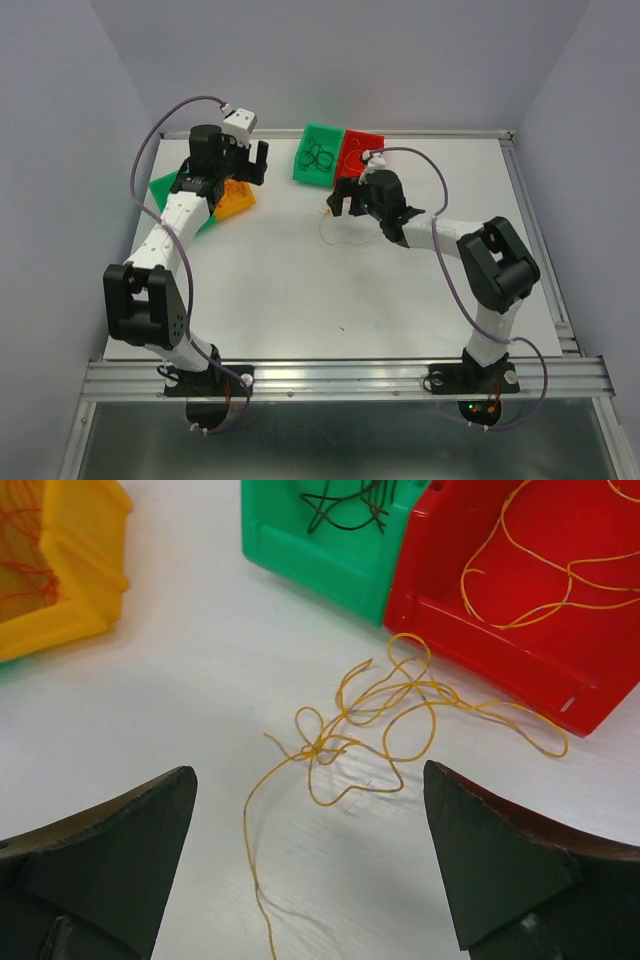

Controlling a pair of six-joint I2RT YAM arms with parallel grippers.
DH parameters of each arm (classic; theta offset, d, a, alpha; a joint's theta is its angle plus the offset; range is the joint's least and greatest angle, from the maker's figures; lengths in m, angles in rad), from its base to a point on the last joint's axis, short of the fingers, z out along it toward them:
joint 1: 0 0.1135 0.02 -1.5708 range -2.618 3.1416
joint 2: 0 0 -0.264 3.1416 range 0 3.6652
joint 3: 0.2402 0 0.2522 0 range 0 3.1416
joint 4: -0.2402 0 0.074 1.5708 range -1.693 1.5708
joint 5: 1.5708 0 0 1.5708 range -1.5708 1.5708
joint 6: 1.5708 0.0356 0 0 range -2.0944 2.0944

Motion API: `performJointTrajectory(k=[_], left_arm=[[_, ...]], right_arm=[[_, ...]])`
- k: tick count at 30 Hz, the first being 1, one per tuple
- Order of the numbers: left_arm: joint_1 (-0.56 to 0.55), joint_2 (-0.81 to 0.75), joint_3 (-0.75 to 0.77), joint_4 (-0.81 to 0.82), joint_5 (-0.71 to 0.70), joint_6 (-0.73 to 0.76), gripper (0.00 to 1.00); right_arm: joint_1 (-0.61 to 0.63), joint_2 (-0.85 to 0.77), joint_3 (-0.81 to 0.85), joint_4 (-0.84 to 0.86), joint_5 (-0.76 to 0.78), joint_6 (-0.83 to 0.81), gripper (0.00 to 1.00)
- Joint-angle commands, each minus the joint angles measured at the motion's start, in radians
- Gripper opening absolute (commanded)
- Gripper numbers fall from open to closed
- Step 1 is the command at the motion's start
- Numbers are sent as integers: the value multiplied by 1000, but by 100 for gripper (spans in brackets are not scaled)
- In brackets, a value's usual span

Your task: Untangle the cables

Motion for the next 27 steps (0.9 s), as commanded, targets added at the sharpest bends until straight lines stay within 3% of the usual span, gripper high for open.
performJointTrajectory(k=[1,6,12,15,16,18,23,27], left_arm=[[-19,-136,-103,197,17,11,99],[-28,-213,-185,228,36,8,99],[-37,-236,-216,239,74,7,99],[-51,-236,-226,243,75,17,99],[-53,-233,-226,243,75,17,99],[-57,-231,-232,249,80,21,99],[-68,-242,-249,263,100,38,99],[-77,-249,-277,285,157,50,99]], right_arm=[[-5,92,141,-101,119,29,100],[-5,201,261,-107,170,82,96],[-5,300,336,-113,180,108,77],[-5,291,326,-110,145,108,47],[-5,278,300,-103,121,102,25],[-4,198,213,-52,63,62,3],[-4,-30,10,66,-19,-23,0],[-4,-145,-38,86,-2,-81,1]])
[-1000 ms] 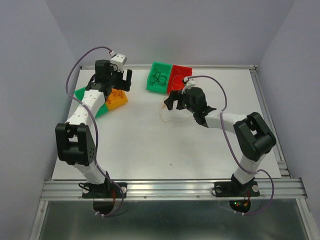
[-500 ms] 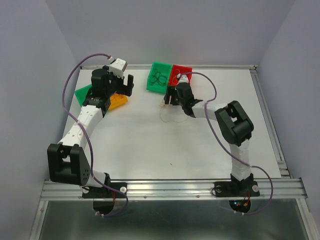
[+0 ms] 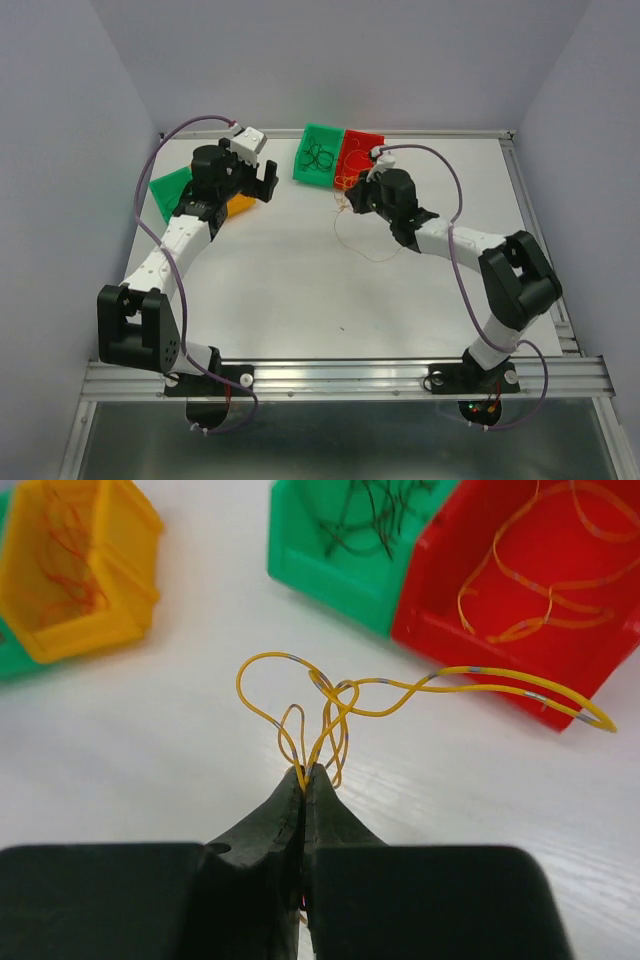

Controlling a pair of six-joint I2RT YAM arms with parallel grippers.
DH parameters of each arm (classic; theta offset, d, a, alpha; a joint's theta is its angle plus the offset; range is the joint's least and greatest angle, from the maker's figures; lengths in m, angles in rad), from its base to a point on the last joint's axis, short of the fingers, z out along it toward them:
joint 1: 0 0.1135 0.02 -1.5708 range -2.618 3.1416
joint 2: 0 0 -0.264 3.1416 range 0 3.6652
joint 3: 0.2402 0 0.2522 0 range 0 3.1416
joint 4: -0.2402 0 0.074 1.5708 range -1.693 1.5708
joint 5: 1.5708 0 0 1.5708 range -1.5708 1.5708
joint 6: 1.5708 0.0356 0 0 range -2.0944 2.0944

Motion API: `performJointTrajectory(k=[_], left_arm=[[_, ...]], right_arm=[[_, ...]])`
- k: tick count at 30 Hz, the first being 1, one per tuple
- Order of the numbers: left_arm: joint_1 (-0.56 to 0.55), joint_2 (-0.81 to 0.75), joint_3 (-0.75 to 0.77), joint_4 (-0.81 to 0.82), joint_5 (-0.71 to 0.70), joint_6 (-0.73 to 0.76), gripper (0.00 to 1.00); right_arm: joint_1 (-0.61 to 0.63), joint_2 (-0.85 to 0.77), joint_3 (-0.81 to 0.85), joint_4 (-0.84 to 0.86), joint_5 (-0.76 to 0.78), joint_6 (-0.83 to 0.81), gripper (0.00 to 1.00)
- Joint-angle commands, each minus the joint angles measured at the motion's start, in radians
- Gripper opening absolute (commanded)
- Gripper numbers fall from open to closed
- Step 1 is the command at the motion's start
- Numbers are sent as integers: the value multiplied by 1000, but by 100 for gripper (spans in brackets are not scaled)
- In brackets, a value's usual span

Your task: Untangle the cables

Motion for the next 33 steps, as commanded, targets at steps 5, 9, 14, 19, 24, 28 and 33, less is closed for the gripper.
performJointTrajectory(k=[5,9,14,19,24,28,33], left_arm=[[-21,-67,-42,87,87,28,99],[-23,-79,-54,98,92,33,99],[-24,-67,-68,107,200,39,99],[-29,-43,-80,144,280,-7,99],[-59,-44,-91,203,290,-59,99],[-105,-44,-76,242,280,-86,99],[-139,-41,-56,285,230,-119,99]], right_arm=[[-3,-130,11,146,89,-116,1],[-6,-105,83,151,151,-127,0],[-6,-107,151,179,123,-110,1],[-6,-149,154,218,111,-75,1],[-4,-206,100,290,72,-35,0],[-6,-217,115,300,106,-47,1],[-6,-176,166,344,146,-73,0]])
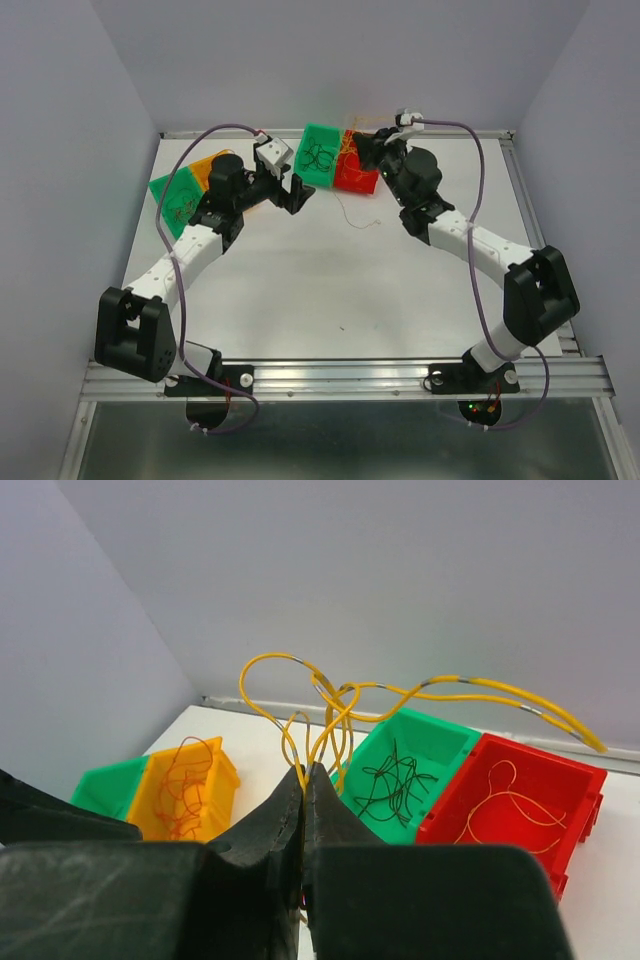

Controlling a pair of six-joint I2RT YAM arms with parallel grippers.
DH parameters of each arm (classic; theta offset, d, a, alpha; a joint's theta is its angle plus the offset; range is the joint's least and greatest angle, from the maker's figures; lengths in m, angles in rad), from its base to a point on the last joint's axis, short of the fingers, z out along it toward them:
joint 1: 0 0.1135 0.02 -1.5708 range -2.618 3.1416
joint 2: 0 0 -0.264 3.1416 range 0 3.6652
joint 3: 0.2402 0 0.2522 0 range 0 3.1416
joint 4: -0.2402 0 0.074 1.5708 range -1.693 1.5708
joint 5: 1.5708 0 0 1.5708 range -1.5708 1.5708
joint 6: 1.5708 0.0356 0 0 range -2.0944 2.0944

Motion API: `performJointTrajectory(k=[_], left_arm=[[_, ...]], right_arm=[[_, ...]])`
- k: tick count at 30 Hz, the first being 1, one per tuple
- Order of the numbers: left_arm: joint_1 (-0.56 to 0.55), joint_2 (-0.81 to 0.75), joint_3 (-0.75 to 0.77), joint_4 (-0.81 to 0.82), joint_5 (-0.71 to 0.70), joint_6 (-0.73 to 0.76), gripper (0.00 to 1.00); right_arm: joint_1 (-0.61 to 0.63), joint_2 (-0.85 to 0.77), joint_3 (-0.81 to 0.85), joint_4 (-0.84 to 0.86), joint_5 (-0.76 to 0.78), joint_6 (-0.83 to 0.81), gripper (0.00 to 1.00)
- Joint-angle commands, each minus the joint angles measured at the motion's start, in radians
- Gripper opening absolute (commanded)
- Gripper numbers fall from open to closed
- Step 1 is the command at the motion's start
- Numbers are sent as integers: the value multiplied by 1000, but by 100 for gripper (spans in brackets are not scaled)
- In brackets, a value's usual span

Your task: Untangle the cables

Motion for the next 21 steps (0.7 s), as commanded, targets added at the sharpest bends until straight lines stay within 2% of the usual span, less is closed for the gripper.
performJointTrajectory(k=[1,6,21], left_arm=[[-15,-9,20,110,-27,-36,99],[-15,-33,-29,133,-52,-16,99],[-15,-92,-109,151,-88,29,99]], right_arm=[[-5,26,70,110,31,-21,0],[-7,90,148,211,-35,-14,0],[-93,309,504,263,-164,78,0]])
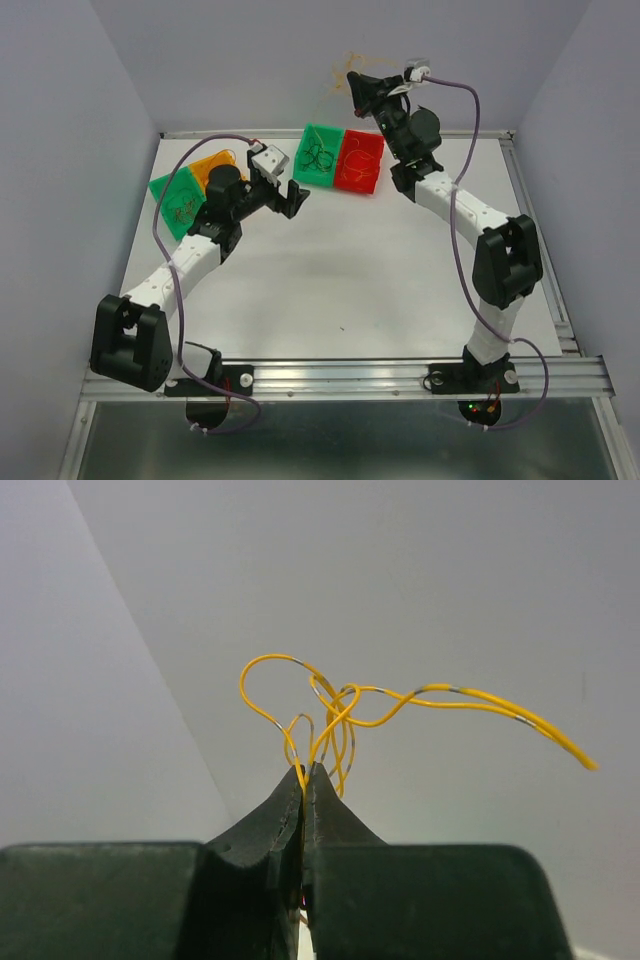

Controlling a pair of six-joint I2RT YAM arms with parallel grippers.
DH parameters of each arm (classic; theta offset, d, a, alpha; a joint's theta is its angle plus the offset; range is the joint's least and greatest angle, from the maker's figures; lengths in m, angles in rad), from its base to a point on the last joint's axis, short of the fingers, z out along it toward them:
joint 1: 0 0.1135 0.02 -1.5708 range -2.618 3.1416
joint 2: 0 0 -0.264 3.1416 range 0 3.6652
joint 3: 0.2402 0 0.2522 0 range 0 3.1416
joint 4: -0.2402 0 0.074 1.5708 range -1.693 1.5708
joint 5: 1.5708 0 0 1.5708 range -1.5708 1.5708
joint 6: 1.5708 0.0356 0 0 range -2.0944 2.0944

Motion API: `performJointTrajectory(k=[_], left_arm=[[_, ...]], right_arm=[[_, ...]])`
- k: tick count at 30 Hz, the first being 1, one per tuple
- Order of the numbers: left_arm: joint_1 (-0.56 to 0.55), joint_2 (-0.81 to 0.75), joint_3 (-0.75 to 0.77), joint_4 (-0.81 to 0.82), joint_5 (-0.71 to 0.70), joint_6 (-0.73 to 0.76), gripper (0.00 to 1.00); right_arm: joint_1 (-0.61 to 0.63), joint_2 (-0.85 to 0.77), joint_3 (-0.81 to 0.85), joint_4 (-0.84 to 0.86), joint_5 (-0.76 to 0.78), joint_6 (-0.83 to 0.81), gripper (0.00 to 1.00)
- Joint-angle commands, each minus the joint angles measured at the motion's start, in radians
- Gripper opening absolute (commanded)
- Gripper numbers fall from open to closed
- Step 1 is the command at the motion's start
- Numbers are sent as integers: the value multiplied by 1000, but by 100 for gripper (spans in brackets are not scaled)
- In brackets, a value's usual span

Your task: Untangle the cables

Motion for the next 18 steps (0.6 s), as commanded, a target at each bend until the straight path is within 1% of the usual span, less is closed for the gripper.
performJointTrajectory(k=[1,5,10,12,15,18], left_arm=[[2,-50,-15,63,-7,25,99],[2,-55,-20,61,-17,28,99],[2,-48,-22,63,-27,34,99],[2,-45,-20,61,-27,34,99],[2,-41,-18,61,-31,38,99],[2,-35,-17,61,-33,41,99]], right_arm=[[-28,66,135,93,-42,41,1],[-54,159,236,143,-67,67,0],[-93,276,393,156,-73,107,1],[-103,294,436,156,-71,114,1],[-139,305,444,159,-74,140,1],[-156,301,413,183,-80,156,1]])
